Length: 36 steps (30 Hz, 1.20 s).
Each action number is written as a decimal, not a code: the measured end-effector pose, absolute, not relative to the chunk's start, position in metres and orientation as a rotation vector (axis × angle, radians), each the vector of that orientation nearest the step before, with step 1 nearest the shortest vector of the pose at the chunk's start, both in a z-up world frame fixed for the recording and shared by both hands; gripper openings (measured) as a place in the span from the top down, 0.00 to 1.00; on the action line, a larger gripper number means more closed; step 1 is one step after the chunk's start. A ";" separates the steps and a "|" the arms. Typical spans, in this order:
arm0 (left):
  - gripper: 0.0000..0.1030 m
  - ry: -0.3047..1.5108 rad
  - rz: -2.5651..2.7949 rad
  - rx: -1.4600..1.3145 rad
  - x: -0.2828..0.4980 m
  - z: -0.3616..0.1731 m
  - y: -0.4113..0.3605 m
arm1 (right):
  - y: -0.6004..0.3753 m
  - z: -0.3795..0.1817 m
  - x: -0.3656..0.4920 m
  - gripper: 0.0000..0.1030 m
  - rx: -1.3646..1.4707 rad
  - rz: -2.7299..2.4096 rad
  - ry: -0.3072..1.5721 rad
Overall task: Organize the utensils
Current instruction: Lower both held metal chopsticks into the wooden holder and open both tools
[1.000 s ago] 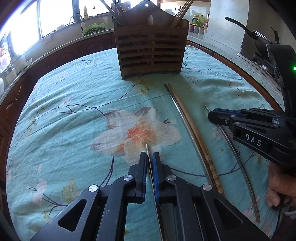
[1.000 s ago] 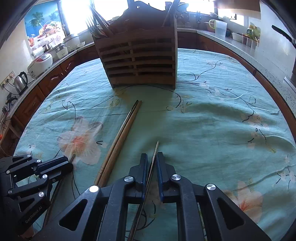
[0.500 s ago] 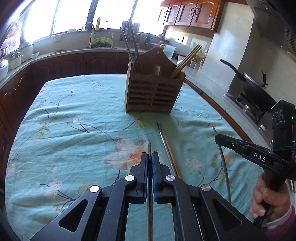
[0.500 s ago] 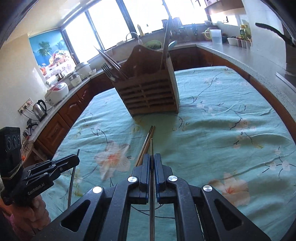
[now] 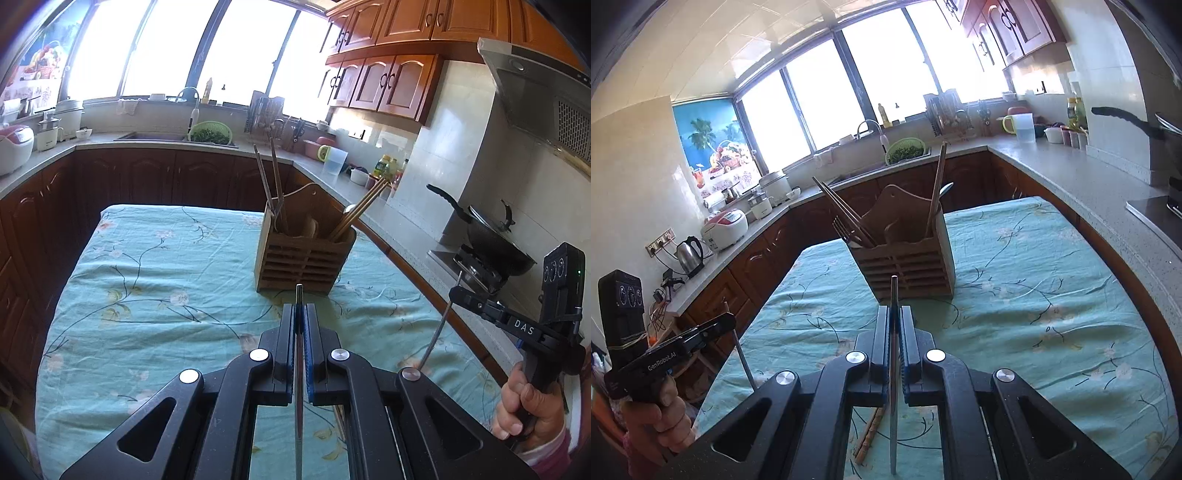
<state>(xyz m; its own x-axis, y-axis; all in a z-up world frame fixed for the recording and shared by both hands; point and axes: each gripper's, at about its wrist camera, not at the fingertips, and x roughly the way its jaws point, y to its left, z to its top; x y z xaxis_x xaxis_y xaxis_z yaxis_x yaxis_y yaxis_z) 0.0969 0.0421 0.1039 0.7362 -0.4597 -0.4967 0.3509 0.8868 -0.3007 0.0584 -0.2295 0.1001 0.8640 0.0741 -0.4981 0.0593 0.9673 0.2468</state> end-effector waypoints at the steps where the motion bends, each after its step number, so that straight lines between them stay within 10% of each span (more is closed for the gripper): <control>1: 0.98 0.587 -0.446 -0.193 0.096 0.105 0.043 | -0.231 0.101 0.059 0.96 0.262 0.008 0.525; 36: 0.98 0.322 -0.423 -0.323 0.193 0.173 0.045 | -0.268 0.178 0.134 0.96 0.265 -0.054 0.330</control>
<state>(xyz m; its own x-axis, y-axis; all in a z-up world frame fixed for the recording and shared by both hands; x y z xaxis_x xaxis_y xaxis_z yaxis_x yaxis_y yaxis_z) 0.1934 0.0451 0.1732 0.8632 -0.4465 -0.2356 0.3456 0.8629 -0.3688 0.1343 -0.2678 0.1779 0.9450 -0.0091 -0.3270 0.0954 0.9639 0.2487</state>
